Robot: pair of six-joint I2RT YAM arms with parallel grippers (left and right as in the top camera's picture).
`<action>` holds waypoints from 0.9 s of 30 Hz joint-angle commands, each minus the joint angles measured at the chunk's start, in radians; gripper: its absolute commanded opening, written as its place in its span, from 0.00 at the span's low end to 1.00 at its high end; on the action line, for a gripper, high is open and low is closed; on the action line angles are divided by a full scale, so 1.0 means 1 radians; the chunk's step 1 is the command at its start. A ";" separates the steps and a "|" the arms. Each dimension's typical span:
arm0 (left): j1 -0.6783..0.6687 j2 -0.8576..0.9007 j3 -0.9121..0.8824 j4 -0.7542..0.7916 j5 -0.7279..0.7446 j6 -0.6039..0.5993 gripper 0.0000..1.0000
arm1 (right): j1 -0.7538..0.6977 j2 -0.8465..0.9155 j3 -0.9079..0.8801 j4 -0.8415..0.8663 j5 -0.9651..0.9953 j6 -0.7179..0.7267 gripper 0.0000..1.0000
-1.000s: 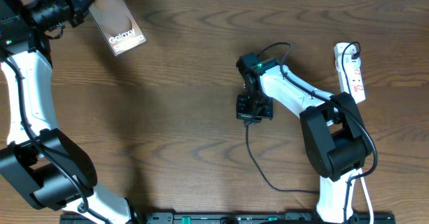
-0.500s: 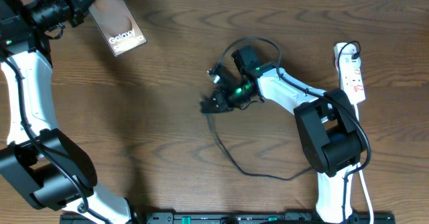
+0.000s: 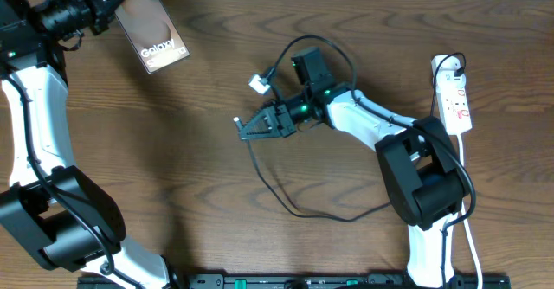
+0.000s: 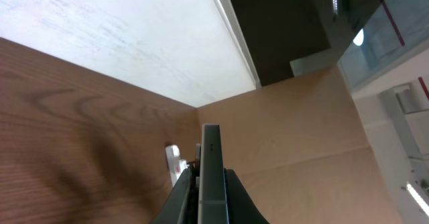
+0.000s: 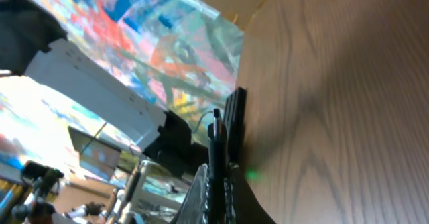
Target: Plug charger to phone and switch on socket
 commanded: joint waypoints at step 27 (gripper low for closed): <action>-0.098 -0.011 0.006 0.010 0.085 0.228 0.07 | 0.046 0.004 0.002 0.917 0.130 0.908 0.01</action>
